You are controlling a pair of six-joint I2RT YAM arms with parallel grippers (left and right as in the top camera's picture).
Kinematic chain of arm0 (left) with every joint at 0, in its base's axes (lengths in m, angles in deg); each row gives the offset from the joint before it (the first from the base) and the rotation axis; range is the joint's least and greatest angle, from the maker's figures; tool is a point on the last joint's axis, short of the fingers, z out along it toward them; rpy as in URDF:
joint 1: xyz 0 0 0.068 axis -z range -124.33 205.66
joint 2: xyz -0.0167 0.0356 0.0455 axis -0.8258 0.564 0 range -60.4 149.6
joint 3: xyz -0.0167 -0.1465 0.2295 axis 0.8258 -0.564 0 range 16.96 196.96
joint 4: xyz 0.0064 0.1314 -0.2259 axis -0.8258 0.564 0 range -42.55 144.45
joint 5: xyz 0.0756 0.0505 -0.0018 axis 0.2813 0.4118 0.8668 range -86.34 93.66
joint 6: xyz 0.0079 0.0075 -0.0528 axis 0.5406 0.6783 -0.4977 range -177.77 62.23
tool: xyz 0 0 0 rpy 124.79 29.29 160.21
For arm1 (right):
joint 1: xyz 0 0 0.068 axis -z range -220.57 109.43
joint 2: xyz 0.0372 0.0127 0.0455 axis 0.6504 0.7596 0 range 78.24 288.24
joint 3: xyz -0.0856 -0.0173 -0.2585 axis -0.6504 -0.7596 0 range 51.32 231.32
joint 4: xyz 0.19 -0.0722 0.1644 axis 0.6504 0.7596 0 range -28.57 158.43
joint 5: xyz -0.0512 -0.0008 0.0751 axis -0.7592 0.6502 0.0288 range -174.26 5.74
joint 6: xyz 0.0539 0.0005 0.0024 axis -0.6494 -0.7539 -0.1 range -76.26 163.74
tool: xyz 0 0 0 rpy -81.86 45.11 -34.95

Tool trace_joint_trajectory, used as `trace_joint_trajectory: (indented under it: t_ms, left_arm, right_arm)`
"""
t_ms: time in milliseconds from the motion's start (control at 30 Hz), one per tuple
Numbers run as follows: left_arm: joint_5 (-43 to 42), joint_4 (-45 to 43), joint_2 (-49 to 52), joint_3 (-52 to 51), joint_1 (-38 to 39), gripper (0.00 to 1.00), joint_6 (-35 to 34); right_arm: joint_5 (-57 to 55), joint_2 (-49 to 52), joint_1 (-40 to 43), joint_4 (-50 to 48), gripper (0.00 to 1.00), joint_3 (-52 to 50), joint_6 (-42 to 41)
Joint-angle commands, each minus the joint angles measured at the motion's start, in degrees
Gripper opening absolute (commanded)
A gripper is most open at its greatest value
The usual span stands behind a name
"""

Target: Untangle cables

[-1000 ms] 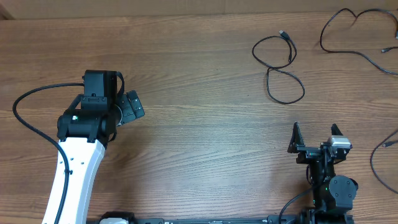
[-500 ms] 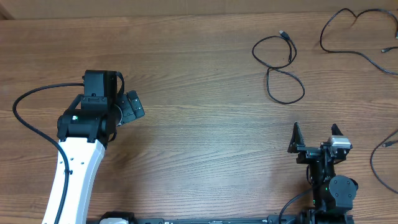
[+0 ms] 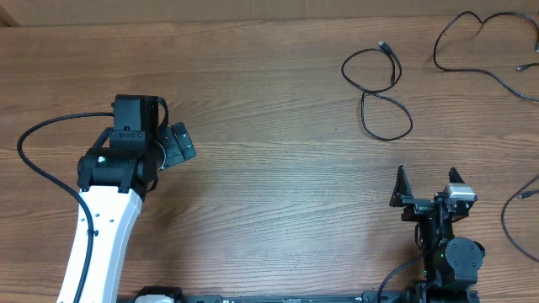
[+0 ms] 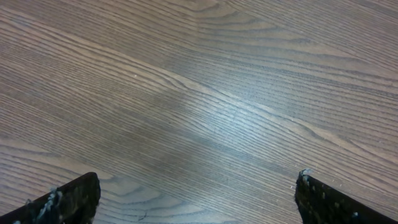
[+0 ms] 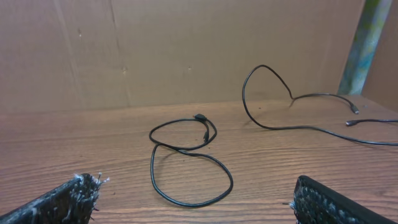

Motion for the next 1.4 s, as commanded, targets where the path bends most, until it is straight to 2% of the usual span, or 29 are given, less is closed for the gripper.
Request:
trace_joint_trajectory:
  t_ms: [0,333,567,800,967,1133,1367]
  left_arm:
    - [-0.2,-0.04,0.2,-0.04,-0.26,1.0,-0.98]
    - [-0.2,-0.04,-0.52,-0.04,-0.59,0.99,-0.98]
    - [1.51,1.66,-5.79,-0.04,-0.61,1.0,-0.5]
    - [0.44,2.14,-18.67,-0.07,-0.61,1.0,0.22]
    - [-3.48,1.95,-30.25,-2.25,-0.61,0.99,6.38]
    - [-3.76,1.84,-42.23,-7.98,-0.61,1.0,9.6]
    - [-5.81,-0.94,-60.22,-19.93,-1.84,1.0,10.45]
  right_arm:
    - [-0.55,0.02,0.11,-0.35,1.0,-0.59,0.22]
    - [-0.55,0.02,0.11,-0.35,1.0,-0.59,0.22]
    - [-0.55,0.02,0.11,-0.35,1.0,-0.59,0.22]
    - [-0.55,0.02,0.11,-0.37,1.0,-0.59,0.22]
    - [-0.55,0.02,0.11,-0.37,1.0,-0.59,0.22]
    - [-0.55,0.02,0.11,-0.35,1.0,-0.59,0.22]
    - [-0.55,0.02,0.11,-0.35,1.0,-0.59,0.22]
